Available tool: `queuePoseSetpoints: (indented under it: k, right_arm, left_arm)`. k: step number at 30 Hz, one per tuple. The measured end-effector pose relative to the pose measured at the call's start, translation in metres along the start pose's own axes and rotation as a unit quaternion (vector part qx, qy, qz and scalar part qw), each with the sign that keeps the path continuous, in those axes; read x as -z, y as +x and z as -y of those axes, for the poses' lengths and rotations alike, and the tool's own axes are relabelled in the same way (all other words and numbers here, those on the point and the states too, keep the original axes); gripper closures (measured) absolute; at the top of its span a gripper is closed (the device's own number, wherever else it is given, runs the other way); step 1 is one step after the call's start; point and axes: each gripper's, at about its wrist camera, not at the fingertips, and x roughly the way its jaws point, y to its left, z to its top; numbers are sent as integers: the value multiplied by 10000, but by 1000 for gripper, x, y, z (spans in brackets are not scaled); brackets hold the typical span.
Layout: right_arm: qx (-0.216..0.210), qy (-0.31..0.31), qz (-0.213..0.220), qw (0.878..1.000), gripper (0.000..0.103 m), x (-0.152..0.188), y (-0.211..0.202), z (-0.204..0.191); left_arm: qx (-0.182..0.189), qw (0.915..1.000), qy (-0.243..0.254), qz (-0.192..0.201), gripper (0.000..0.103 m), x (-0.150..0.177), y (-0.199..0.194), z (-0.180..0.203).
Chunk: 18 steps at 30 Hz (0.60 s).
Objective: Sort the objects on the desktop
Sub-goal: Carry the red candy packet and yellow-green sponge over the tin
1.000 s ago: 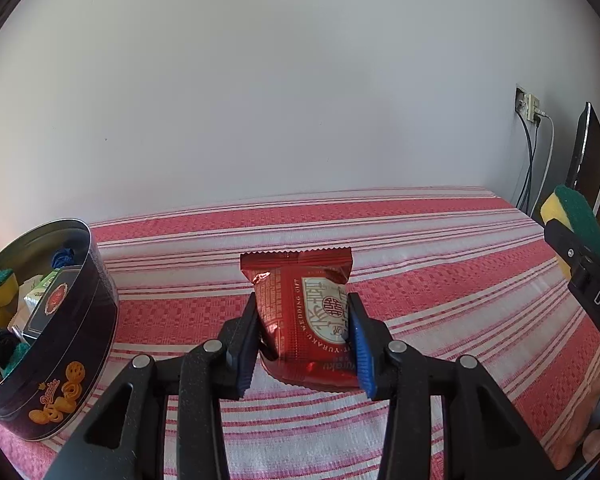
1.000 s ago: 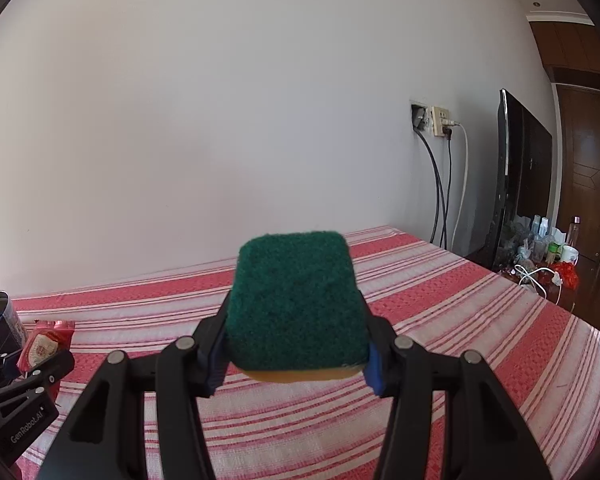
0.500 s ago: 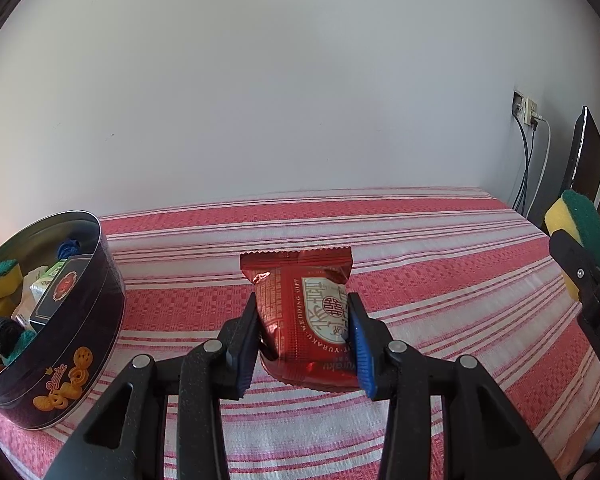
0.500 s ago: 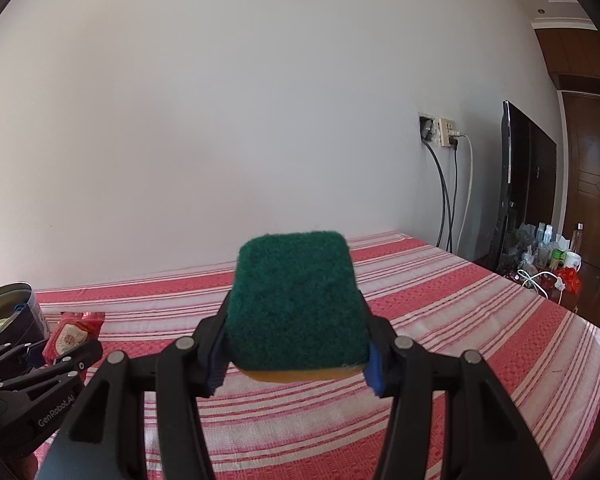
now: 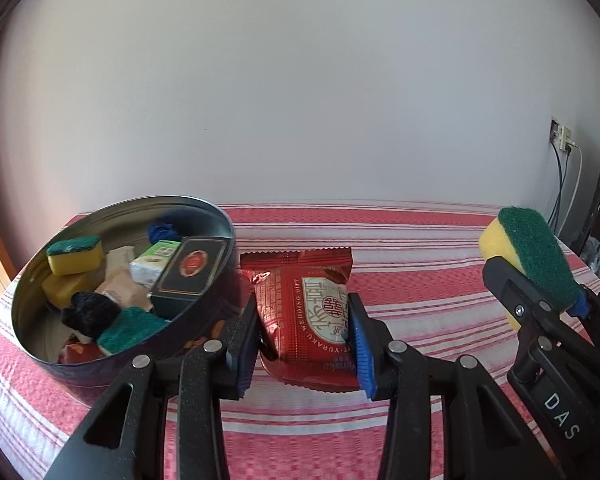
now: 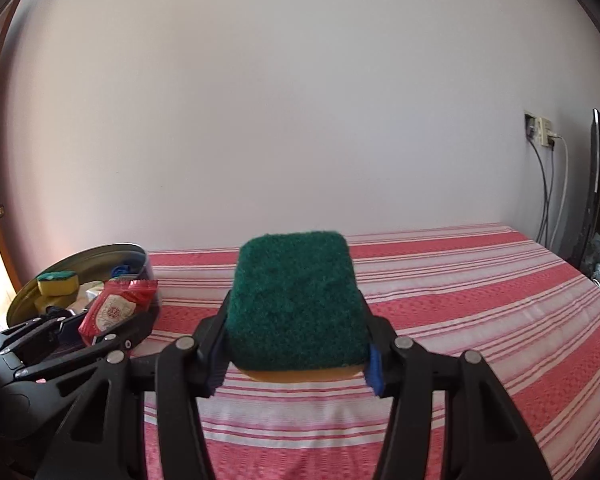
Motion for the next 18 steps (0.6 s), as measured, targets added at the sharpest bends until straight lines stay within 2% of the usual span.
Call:
queuePoseSetpoints:
  k: [10,18]
  right_arm:
    - [-795,-202,-14,9966,49,-15,15,-76]
    - [-1188,-239,-98,9926,49,-25,32,-118]
  left_arm:
    - [-605,9973,-376,196,60,-15,-23,-78]
    - [-996,9918,-744,286,60,-20,-34,-128]
